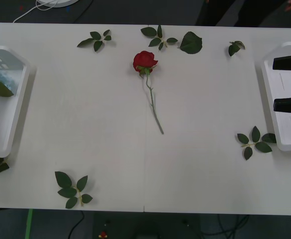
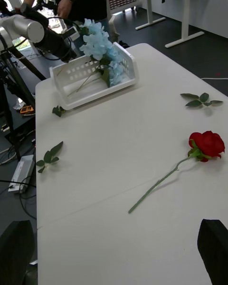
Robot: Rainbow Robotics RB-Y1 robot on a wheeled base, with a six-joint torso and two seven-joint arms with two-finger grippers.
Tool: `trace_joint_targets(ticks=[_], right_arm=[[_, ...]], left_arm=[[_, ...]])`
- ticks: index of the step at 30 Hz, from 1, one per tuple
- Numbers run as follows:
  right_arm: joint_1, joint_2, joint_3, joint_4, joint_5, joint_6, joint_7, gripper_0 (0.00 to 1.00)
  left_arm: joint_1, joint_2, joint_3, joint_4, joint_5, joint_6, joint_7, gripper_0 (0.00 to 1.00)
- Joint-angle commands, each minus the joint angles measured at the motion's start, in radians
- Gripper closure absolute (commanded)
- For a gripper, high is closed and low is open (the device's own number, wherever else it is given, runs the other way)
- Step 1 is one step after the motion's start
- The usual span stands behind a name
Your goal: Place the red flowers into the right box and the blue flowers into the left box. If a person shows an open palm, hand one flower to the person first, then continue sorting.
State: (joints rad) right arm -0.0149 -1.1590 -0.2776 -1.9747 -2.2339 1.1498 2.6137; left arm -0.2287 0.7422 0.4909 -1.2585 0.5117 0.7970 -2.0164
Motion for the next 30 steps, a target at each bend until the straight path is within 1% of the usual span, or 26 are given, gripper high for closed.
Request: trace_joint_targets(ticks=[1,5,9,16,18,20,21,22,30], right_arm=[[0.009,-0.042,-0.023,-0.003,-0.012,-0.002,0.036,0.0],[0.009,-0.042,-0.023,-0.003,-0.012,-0.002,0.036,0.0],[0.009,-0.042,-0.023,-0.003,-0.012,-0.002,0.036,0.0],[0.009,-0.042,-0.023,-0.003,-0.012,-0.002,0.036,0.0],[0.009,-0.042,-0.023,-0.003,-0.012,-0.002,0.036,0.0],[0.009,-0.042,-0.023,-0.003,-0.012,-0.002,0.036,0.0],[0.009,-0.042,-0.023,-0.003,-0.012,-0.002,0.036,0.0],[0.009,-0.042,-0.023,-0.003,-0.012,-0.002,0.036,0.0],[0.009,-0.042,-0.023,-0.003,-0.012,-0.002,0.036,0.0]], left_arm=[[-0.028,0.054,-0.055,0.1,0.008,-0.081,0.005,1.0],[-0.032,0.051,-0.1,0.133,0.054,-0.131,0.027,1.0],[-0.032,0.048,-0.123,0.133,0.105,-0.131,0.042,1.0],[-0.034,0.048,-0.138,0.122,0.114,-0.13,0.047,1.0],[-0.034,0.048,-0.141,0.116,0.116,-0.131,0.047,0.97],[-0.035,0.048,-0.144,0.108,0.116,-0.133,0.041,0.4],[-0.035,0.048,-0.149,0.102,0.117,-0.133,0.041,0.08],[-0.034,0.048,-0.155,0.097,0.119,-0.133,0.041,0.0],[-0.04,0.048,-0.163,0.077,0.126,-0.133,0.036,0.0]])
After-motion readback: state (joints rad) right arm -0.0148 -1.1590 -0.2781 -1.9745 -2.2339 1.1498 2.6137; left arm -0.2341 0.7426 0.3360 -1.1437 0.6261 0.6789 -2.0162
